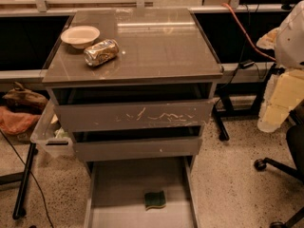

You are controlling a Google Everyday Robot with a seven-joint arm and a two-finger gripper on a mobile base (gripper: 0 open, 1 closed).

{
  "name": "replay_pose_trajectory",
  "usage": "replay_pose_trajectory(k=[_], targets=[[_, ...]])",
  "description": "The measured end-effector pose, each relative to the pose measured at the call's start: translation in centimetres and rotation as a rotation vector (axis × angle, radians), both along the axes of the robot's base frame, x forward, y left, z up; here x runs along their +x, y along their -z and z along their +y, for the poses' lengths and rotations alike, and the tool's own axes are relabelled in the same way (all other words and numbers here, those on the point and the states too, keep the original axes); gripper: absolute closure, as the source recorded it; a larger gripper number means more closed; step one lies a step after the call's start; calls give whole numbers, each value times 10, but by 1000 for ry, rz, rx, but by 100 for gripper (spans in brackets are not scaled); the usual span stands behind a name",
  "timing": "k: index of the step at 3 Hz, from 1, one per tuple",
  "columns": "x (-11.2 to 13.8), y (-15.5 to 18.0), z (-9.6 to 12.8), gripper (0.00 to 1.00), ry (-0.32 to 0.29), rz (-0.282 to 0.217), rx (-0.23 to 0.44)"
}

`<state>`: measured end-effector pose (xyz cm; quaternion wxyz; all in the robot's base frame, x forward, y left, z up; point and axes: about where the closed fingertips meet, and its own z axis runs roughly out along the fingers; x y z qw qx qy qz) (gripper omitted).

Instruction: Pick sponge from bottom drawer and place on counter

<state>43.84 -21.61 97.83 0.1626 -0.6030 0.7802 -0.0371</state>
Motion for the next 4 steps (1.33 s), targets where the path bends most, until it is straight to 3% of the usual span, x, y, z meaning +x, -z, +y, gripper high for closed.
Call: replay_pose_trajectory(k=[1, 2, 3, 4], targets=[[0, 0, 0, 0, 0, 0, 0], [0, 30, 23, 0, -19, 15, 88], [-10, 95, 72, 0, -73, 58, 267], [-2, 112, 96, 0, -66, 19, 354]])
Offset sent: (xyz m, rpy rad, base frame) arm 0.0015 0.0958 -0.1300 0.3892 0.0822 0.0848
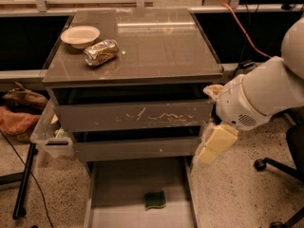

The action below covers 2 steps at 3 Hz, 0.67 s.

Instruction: Pick sponge from bottom drawer and place on counter

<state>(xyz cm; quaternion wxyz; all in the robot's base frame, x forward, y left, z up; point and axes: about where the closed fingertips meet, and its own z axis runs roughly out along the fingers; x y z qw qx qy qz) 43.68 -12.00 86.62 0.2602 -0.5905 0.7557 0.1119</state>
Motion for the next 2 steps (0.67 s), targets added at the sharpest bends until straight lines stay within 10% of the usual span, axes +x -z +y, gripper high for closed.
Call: replay_pose_trajectory(k=[2], targets=[[12, 22, 6, 0, -4, -21, 47]])
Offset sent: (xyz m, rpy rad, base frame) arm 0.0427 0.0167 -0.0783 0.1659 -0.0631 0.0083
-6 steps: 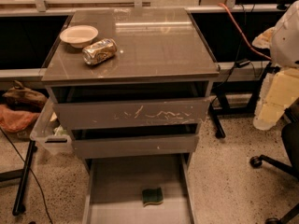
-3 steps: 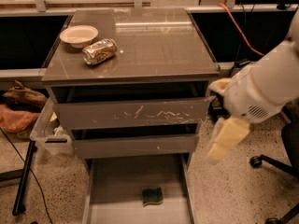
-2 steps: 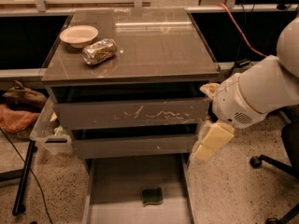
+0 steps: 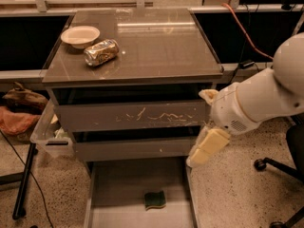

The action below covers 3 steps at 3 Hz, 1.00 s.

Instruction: Pick sponge from bottom drawer and place on counter

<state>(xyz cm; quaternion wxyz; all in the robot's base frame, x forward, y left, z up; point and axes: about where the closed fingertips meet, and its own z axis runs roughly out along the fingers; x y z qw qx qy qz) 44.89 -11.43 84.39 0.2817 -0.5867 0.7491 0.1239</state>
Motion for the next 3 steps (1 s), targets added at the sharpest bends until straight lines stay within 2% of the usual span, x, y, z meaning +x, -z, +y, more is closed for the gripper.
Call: replay_pose_trajectory(k=[1, 2, 3], targets=[[30, 60, 20, 0, -9, -17, 78], [61, 122, 32, 0, 33, -39, 165], [61, 122, 32, 0, 33, -39, 165]])
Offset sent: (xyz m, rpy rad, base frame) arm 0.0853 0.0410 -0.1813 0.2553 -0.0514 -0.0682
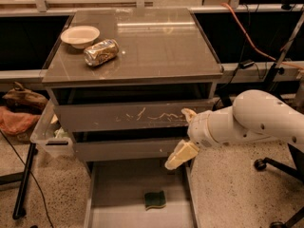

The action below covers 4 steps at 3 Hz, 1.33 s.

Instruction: Pick sponge from bottom drawer and place on counter

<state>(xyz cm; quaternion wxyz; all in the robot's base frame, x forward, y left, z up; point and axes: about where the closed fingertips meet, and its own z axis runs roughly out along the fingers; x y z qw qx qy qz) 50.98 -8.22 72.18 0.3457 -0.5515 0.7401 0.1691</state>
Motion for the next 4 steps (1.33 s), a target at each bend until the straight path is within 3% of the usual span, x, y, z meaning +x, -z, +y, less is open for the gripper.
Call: replay_pose_trajectory(k=[1, 3, 4], targets=[[5, 24, 3, 0, -1, 7, 56], [19, 121, 10, 0, 30, 13, 174], [19, 121, 10, 0, 30, 13, 174]])
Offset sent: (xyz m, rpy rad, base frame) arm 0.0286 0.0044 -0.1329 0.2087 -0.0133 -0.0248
